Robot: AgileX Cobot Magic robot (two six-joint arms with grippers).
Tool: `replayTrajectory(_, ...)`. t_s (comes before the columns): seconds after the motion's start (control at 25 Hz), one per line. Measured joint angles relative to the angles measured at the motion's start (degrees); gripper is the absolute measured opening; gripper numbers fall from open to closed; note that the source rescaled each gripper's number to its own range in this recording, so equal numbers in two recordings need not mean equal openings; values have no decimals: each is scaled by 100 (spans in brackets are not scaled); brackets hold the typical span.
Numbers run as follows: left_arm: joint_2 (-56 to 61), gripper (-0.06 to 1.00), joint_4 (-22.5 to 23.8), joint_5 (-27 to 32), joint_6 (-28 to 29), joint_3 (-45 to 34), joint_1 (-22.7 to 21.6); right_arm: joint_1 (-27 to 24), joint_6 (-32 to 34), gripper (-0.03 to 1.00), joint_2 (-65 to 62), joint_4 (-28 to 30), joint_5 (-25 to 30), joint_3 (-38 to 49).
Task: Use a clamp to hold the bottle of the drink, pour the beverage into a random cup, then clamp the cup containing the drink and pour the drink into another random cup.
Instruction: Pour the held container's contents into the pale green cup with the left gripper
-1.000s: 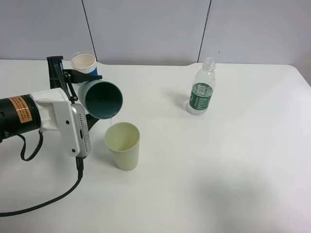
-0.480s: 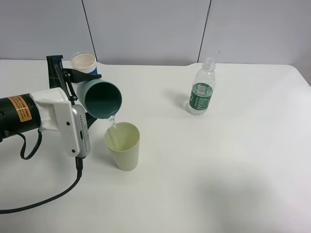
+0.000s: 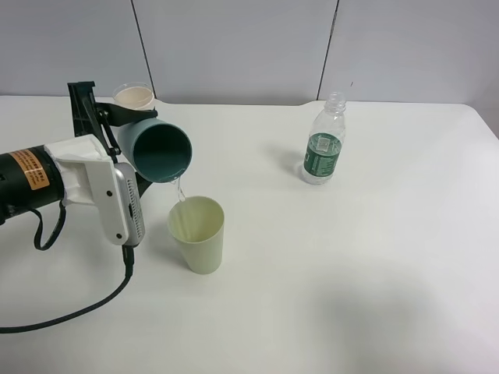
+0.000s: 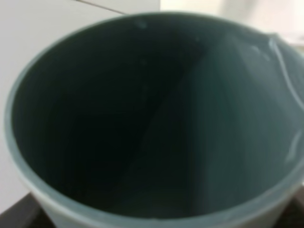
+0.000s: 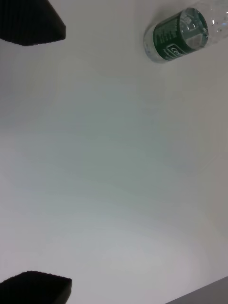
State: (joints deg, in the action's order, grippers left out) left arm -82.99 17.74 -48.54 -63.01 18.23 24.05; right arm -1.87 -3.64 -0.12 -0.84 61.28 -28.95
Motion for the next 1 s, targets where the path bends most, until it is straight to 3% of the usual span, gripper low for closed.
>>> replayTrajectory(0.44,0,2,-22,-1,-405,0,0,0,0,100,0,0,0,0)
replayTrajectory(1.0,0,2,-26,-137,-476,0,0,0,0,100,0,0,0,0)
